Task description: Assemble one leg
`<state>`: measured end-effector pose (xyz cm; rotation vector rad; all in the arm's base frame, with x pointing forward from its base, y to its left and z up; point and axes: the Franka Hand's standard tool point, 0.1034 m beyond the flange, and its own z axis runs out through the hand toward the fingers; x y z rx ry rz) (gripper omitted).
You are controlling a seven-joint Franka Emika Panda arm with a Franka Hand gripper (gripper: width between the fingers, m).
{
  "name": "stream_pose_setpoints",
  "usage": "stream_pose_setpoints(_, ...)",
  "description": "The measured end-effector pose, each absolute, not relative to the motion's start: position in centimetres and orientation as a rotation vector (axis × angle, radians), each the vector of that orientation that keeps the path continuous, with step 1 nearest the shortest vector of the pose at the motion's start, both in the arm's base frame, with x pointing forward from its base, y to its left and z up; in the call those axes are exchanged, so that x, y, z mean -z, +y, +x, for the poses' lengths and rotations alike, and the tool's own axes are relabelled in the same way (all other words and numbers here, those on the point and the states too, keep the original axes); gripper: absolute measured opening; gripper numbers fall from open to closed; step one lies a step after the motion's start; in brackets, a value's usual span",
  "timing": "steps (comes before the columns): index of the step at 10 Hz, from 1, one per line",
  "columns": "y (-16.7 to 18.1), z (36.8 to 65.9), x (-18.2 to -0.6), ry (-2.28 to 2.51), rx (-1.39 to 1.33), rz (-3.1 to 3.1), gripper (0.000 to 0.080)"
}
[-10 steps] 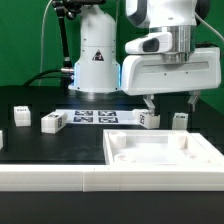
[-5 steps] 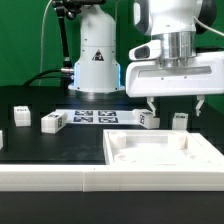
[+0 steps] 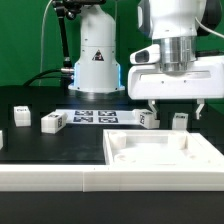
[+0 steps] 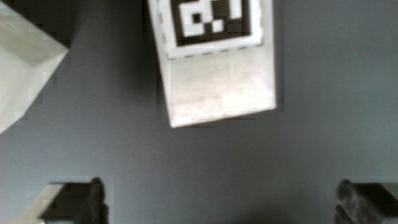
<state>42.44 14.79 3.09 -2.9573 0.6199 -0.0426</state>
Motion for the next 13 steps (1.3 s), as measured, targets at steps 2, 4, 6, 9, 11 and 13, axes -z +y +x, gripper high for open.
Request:
stream_pose_setpoints(2,14.7,42.3,-3.2,0.56,-0.148,-2.966,0.0649)
stream_pose_setpoints(4,14.0,42.3,-3.2,0.547,-0.339,-2.945,0.0649)
stream_pose_setpoints(6,13.6,42.2,-3.2,0.547,-0.52,-2.91,0.0649)
stream_pose_setpoints(9,14.6,41.6,-3.2,0.509,-0.796,-2.829,0.0649)
stream_pose_setpoints(11,14.8,41.8,-2.9,0.492,-0.917,-2.782,0.0649)
stream_pose_setpoints(13,15.4,40.9,-2.3,0.458,-1.109,-2.711,0.0649)
